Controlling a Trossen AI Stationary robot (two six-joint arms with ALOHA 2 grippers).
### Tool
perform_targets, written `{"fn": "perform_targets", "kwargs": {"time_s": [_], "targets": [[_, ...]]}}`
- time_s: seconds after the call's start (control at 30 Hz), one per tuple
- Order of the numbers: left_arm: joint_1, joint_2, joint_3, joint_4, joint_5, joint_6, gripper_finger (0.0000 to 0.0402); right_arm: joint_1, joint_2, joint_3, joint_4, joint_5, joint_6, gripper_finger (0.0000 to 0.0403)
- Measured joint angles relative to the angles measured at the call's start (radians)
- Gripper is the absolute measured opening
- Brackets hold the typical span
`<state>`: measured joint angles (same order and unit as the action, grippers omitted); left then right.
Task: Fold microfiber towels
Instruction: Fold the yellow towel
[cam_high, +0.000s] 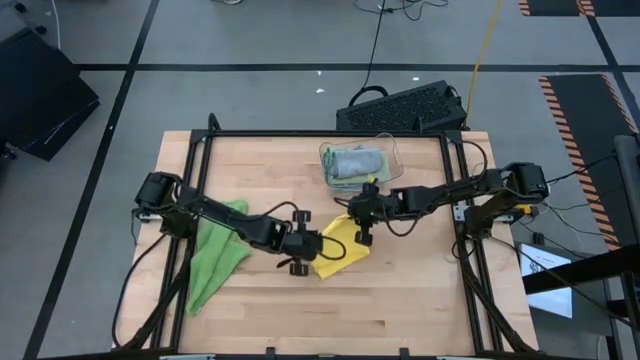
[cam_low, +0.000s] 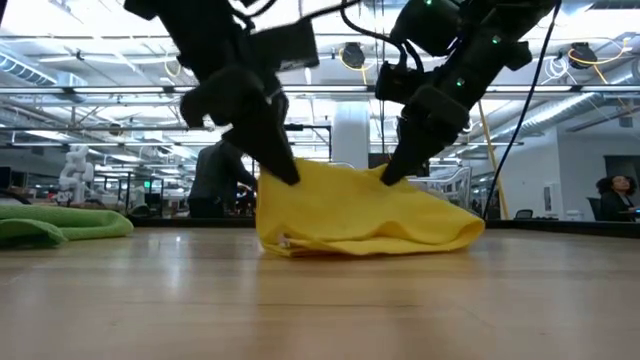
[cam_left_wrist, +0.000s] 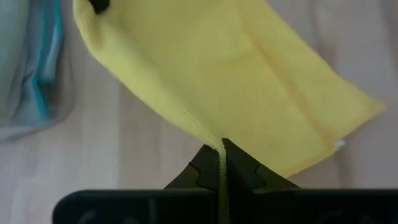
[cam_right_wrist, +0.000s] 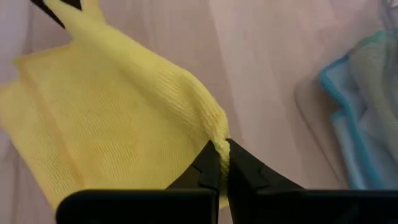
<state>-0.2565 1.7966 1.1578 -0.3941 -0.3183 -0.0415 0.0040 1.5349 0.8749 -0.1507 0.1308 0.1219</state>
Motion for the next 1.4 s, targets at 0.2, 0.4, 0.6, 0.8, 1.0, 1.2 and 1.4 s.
{"fn": "perform_targets", "kwargs": {"time_s": [0.2,0.4,0.6,0.8,1.0,1.2,1.4], "targets": [[-0.067,0.0,0.041,0.001,-0.022,0.011,0.001,0.075,-0.03,-0.001,-0.024,0.044,0.069,0.0002],[-0.088,-0.019,0.043,-0.125,-0.036,0.021,0.001,0.095,-0.094,0.0,0.014,-0.003,0.048,0.0001],[-0.005,-0.039,0.017,-0.172,-0.057,0.193,0.001,0.01,-0.107,-0.003,0.015,-0.067,0.11,0.0001],[0.069,-0.039,0.007,-0.149,-0.049,0.261,0.001,-0.004,-0.084,-0.099,0.119,0.026,0.024,0.0001],[0.058,-0.021,0.007,-0.041,-0.043,0.269,0.001,0.032,-0.082,-0.223,0.281,0.084,0.004,0.0001],[0.012,-0.016,0.007,-0.015,-0.122,0.269,0.001,0.064,-0.082,-0.272,0.368,0.16,-0.114,0.0],[-0.045,0.008,0.007,0.005,-0.128,0.257,0.001,0.131,-0.082,-0.291,0.386,0.182,-0.175,0.0]]}}
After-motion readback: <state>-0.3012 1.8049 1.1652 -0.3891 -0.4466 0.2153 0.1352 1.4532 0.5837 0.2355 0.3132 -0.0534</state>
